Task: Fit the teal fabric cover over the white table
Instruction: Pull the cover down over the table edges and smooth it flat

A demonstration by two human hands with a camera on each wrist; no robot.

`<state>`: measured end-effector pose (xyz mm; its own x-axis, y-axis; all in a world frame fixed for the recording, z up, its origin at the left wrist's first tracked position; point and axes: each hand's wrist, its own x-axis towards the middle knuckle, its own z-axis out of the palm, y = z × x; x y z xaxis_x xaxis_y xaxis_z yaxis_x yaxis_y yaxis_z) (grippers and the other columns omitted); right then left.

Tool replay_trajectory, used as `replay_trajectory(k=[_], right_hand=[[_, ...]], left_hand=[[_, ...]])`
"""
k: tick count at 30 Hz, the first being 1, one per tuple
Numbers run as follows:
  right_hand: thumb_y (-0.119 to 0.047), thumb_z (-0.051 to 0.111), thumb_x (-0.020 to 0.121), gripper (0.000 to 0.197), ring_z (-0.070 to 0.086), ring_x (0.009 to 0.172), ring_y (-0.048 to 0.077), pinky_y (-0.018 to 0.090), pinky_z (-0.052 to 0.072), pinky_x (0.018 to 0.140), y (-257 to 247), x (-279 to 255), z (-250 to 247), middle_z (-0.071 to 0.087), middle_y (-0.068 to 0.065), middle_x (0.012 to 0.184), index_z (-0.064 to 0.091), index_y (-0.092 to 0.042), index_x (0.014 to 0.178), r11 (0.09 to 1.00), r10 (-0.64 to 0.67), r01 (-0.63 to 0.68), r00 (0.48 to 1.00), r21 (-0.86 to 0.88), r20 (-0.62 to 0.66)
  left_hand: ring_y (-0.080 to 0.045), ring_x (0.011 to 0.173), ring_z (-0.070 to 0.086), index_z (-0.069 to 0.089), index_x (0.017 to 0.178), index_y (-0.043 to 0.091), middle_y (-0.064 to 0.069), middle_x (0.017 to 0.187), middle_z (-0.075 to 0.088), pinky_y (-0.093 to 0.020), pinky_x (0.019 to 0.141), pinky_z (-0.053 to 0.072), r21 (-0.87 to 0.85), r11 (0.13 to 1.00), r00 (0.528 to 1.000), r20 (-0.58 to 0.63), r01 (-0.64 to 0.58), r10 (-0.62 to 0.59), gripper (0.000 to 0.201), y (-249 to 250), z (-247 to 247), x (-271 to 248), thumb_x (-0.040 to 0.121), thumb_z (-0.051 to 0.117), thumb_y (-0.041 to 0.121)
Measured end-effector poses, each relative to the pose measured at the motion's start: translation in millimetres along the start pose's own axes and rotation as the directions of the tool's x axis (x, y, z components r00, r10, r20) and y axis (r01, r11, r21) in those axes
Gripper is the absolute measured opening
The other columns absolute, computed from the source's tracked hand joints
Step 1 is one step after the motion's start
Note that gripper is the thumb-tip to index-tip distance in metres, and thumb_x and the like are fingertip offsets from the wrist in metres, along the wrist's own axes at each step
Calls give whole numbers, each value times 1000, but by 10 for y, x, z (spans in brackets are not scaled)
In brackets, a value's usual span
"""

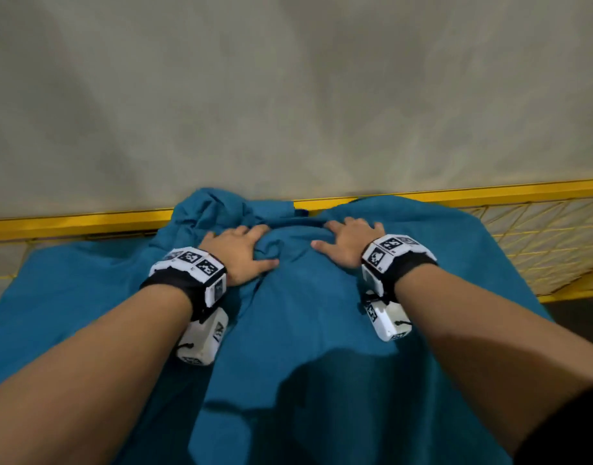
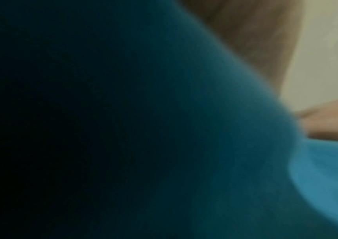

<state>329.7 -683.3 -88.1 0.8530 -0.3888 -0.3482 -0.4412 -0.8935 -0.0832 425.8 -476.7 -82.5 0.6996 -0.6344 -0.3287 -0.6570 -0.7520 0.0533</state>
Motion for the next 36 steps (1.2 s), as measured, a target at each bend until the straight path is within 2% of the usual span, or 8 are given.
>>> replay_trajectory(k=[5, 12, 17, 22, 25, 28, 32, 36], right_hand=[[-77, 21, 83, 90, 34, 137, 36, 52, 26, 112, 797, 34, -150, 37, 15, 150, 39, -12, 142, 949, 298, -295, 954, -112, 13], [-63, 48, 84, 62, 46, 129, 27, 50, 28, 111, -11, 73, -125, 48, 0, 142, 40, -32, 138, 985, -133, 118, 984, 127, 117], [-68, 37, 87, 73, 35, 138, 30, 55, 19, 113, 163, 94, 4, 38, 11, 149, 31, -24, 145, 1000, -23, 22, 999, 12, 46], [-61, 50, 84, 68, 45, 128, 34, 53, 35, 104, -82, 58, -124, 46, 10, 141, 39, -19, 137, 999, -20, 20, 1000, -34, -1], [-52, 64, 80, 74, 46, 128, 29, 45, 38, 105, -395, -20, -132, 45, 7, 142, 38, -17, 139, 969, -215, 214, 977, 127, -9], [-54, 66, 77, 88, 36, 135, 28, 42, 32, 112, -515, -66, -45, 35, 8, 149, 27, -18, 147, 956, -289, 282, 953, 80, 93], [-54, 69, 72, 91, 39, 133, 28, 41, 33, 112, -542, -59, -46, 38, 9, 148, 29, -20, 146, 968, -244, 234, 964, 95, 105], [-52, 70, 72, 96, 32, 139, 30, 44, 29, 114, -835, -18, 19, 29, 10, 153, 21, -21, 149, 961, -263, 255, 962, 104, 71]], left_hand=[[-31, 133, 52, 52, 139, 25, -10, 147, 55, -51, 111, 38, 190, 908, 924, 12, 374, -383, 70, -935, -198, -63, 96, 22, 71], [-41, 125, 56, 44, 140, 12, -21, 143, 46, -44, 104, 48, -72, 941, 942, -39, 331, -334, 73, -523, -235, 154, 86, 62, 59], [-32, 117, 60, 52, 134, 14, -13, 133, 59, -37, 96, 52, -13, 966, 950, 182, 260, -253, 76, -767, -364, -55, 73, 84, 43], [-39, 104, 66, 65, 114, 4, -21, 116, 70, -44, 87, 57, -39, 946, 944, -72, 321, -323, 35, -1050, -384, -249, 83, 75, 19], [-43, 109, 60, 61, 113, 3, -25, 117, 64, -46, 93, 49, -409, 867, 768, -443, 287, -463, 25, -1354, -405, -365, 90, 60, 12], [-37, 119, 56, 59, 118, 2, -25, 125, 61, -42, 102, 43, -722, 648, 675, -354, 242, -647, 30, -1842, -302, -571, 96, 58, 21], [-43, 129, 49, 51, 137, 6, -29, 139, 52, -45, 109, 40, -491, 645, 688, -120, 585, -716, 53, -2296, 194, -964, 94, 61, 35], [-37, 120, 61, 63, 128, 10, -23, 130, 63, -38, 101, 48, -408, 759, 791, -129, 508, -599, 49, -2284, 245, -1029, 86, 69, 36]])
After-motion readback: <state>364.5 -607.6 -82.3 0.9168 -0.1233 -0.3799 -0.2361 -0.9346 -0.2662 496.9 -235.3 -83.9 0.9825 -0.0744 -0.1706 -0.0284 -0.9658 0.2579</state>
